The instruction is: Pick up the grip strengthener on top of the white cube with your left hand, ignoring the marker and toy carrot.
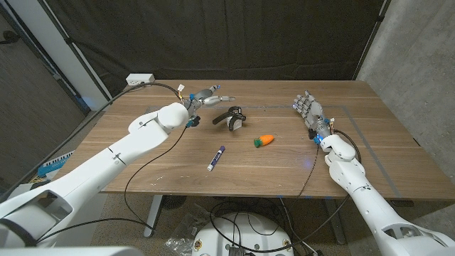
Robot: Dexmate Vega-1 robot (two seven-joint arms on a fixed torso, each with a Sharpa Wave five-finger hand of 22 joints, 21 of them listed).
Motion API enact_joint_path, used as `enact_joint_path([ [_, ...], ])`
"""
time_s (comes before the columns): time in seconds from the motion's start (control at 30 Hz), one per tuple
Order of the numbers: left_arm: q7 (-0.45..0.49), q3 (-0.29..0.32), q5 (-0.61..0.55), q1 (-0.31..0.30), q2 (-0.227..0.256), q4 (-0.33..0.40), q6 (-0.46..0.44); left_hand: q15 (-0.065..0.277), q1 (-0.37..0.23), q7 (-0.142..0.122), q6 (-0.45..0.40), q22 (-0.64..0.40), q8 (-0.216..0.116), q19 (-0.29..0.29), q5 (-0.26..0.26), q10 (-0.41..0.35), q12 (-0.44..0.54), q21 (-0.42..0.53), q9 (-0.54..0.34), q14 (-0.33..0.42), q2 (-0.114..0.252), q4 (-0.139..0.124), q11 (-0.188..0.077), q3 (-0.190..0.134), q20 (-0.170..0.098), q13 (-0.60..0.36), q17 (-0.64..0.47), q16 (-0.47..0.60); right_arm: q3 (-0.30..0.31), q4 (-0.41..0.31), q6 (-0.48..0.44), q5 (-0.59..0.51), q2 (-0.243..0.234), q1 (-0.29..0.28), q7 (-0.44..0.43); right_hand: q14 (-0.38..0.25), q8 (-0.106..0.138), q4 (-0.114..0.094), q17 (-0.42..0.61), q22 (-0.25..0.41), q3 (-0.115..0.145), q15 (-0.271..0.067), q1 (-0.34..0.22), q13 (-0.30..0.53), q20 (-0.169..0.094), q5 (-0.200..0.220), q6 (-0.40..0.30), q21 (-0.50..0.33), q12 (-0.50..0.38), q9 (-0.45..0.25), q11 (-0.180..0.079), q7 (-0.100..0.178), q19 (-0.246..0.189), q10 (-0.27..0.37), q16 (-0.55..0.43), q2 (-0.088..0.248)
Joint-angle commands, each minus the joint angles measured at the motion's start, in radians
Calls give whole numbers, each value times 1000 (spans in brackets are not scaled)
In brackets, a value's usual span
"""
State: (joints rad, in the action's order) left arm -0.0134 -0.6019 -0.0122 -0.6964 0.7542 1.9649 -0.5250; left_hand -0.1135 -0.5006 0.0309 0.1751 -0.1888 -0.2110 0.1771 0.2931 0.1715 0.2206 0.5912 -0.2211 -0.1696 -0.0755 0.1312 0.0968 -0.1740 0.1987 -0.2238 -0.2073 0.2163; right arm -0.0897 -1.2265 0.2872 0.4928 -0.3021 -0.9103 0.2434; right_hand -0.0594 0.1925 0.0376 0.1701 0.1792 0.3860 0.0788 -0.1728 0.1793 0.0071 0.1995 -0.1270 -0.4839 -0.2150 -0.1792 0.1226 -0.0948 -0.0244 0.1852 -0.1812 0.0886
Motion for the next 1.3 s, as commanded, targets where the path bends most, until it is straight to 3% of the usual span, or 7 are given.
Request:
enact_joint_path([
  [0.03, -34, -96, -120, 69, -17, 86, -224, -5, -16, 9, 210, -1, -10, 29, 3, 101, 10, -5, -4, -24, 2, 0, 2, -6, 11, -6, -6, 10, 25, 11, 24, 20, 0, -19, 36, -5, 3, 6, 2, 4, 0, 8, -8, 5, 4, 0, -10, 2, -5, -4, -1, -1, -8, 12, -3, 0],
  [0.27, -93, -184, -188, 143, -31, 103, -333, -5, -27, 18, 198, -2, -17, 22, 1, 104, 14, -7, -8, -17, 10, 0, 7, -8, 10, -10, -10, 13, 38, 24, 34, 28, 1, -20, 54, -6, 3, 6, 3, 4, -2, 8, -8, 5, 3, -1, -11, 3, -5, -4, 0, -1, -10, 14, -3, -1],
  [0.73, -317, -364, -246, 327, -29, 82, -474, -55, -87, 63, 245, -6, -9, 50, -8, 203, -1, -37, -26, -91, 50, 4, 58, -23, 12, -31, -26, -6, 53, 59, 53, 35, 12, -10, 83, -10, 2, 5, 4, 5, -7, 8, -2, 5, 4, -3, -12, 5, -6, -4, -2, -1, -12, 18, -4, 1],
  [0.93, -370, -439, -285, 391, -33, 84, -548, -65, -93, 80, 252, -7, -8, 58, -10, 218, -2, -43, -30, -104, 54, 1, 63, -22, 13, -35, -30, -7, 55, 82, 66, 35, 19, 2, 91, -14, 1, 4, 4, 5, -9, 8, 1, 5, 5, -3, -12, 7, -6, -4, -1, 0, -13, 20, -6, 2],
  [1.0, -386, -468, -299, 414, -36, 83, -576, -72, -96, 95, 248, -7, -12, 61, -11, 221, 0, -46, -32, -109, 57, 0, 73, -21, 13, -38, -32, -6, 57, 87, 71, 35, 20, 4, 93, -15, 1, 4, 4, 5, -10, 8, 1, 5, 4, -3, -12, 7, -6, -4, -2, 1, -14, 20, -6, 2],
  [1.3, -439, -586, -332, 508, -49, 77, -667, -85, -97, 115, 243, -9, -16, 59, -13, 227, 3, -49, -36, -113, 62, -5, 97, -18, 14, -42, -36, -3, 63, 111, 98, 36, 34, 14, 90, -27, 0, 2, 5, 5, -15, 5, 6, 5, 6, -4, -12, 8, -7, -4, -1, 0, -17, 26, -10, 0],
])
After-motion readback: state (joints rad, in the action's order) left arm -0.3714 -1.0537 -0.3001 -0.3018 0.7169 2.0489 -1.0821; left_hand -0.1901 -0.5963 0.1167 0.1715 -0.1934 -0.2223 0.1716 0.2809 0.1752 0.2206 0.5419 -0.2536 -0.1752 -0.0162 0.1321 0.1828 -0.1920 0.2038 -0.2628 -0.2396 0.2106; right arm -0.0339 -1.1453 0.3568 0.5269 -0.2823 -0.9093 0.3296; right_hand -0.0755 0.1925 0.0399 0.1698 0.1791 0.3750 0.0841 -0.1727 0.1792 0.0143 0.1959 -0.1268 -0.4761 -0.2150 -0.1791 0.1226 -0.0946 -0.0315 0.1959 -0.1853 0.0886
